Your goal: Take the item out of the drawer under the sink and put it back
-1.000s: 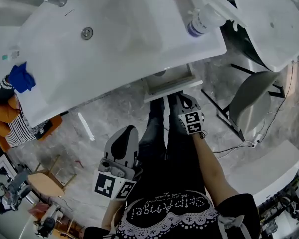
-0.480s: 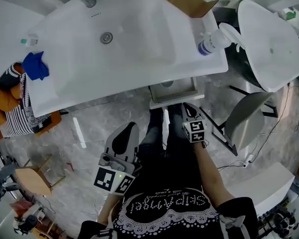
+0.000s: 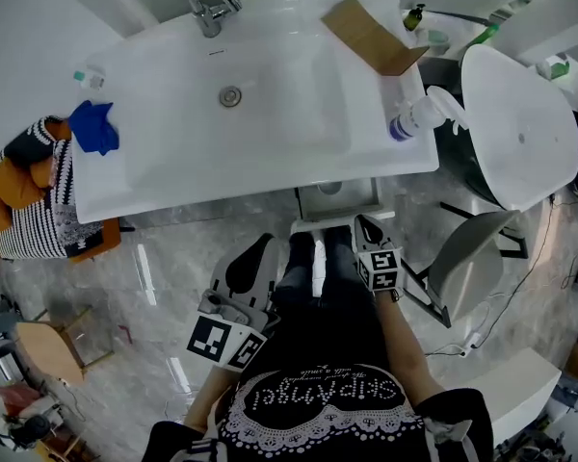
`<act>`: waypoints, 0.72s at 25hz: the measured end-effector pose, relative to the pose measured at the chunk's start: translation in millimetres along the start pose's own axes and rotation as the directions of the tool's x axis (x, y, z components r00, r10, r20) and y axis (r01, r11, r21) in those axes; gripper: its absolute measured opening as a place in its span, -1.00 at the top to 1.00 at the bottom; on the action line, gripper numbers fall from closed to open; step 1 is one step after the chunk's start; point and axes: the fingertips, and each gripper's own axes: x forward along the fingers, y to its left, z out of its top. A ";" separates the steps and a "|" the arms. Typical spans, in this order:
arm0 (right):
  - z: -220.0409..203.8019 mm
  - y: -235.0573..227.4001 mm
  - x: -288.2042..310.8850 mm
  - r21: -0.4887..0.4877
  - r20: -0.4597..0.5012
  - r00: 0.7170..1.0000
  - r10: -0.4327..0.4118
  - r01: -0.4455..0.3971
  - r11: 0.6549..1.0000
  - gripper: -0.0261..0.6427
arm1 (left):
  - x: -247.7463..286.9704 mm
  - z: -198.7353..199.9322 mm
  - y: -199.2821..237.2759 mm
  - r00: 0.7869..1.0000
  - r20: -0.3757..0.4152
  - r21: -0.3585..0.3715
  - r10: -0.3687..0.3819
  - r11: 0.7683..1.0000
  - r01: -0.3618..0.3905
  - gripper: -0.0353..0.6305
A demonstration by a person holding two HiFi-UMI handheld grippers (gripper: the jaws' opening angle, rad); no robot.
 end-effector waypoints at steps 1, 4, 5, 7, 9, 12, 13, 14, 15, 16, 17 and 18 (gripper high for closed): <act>4.5 0.9 -0.6 -0.002 0.010 1.000 0.001 -0.001 1.000 0.87 | 0.4 1.8 -0.4 1.000 0.007 0.000 -0.002 1.000 0.002 0.88; 15.7 3.8 -2.4 -0.009 0.034 0.999 0.007 -0.007 1.000 0.87 | -0.2 3.6 -2.9 1.000 0.017 -0.002 -0.005 1.000 0.005 0.88; 18.9 4.8 -2.8 -0.013 0.040 0.999 0.010 -0.009 1.000 0.87 | -0.7 2.6 -4.0 1.000 0.014 -0.001 -0.006 1.000 0.006 0.88; 24.7 5.9 -3.6 -0.021 0.046 0.999 0.011 -0.010 1.000 0.87 | -1.4 -0.8 -6.8 1.000 0.004 0.004 -0.011 1.000 0.011 0.88; 32.5 5.4 -4.5 -0.023 0.058 0.998 0.007 -0.005 1.000 0.87 | -1.6 -2.5 -10.3 1.000 0.004 0.016 -0.019 1.000 0.019 0.88; 49.8 1.8 -5.8 -0.026 0.089 0.996 0.001 0.001 1.000 0.87 | 0.8 2.3 -15.1 0.999 0.046 0.034 -0.021 0.999 0.019 0.88; 55.4 0.8 -5.9 -0.028 0.098 0.995 0.000 0.003 1.000 0.87 | 1.3 2.0 -15.5 0.998 0.057 0.035 -0.021 0.999 0.019 0.88; 59.9 0.4 -6.2 -0.029 0.105 0.994 -0.001 0.004 1.000 0.87 | 1.1 0.8 -15.0 0.998 0.064 0.030 -0.021 0.999 0.019 0.88; 63.2 0.3 -7.0 -0.027 0.111 0.994 -0.002 0.005 1.000 0.87 | 0.6 -0.6 -13.9 0.997 0.070 0.020 -0.021 1.000 0.020 0.88; 66.4 0.3 -7.7 -0.025 0.116 0.993 -0.003 0.006 1.000 0.87 | 0.0 -1.5 -12.0 0.997 0.076 0.010 -0.021 1.000 0.021 0.88; 70.1 0.3 -8.2 -0.027 0.122 0.993 -0.002 0.006 1.000 0.87 | -0.4 -2.2 -9.7 0.997 0.079 0.004 -0.022 1.000 0.022 0.88; 74.5 0.7 -8.3 -0.034 0.128 0.992 -0.001 0.005 0.999 0.87 | -0.6 -2.4 -7.3 0.996 0.080 0.005 -0.024 1.000 0.023 0.88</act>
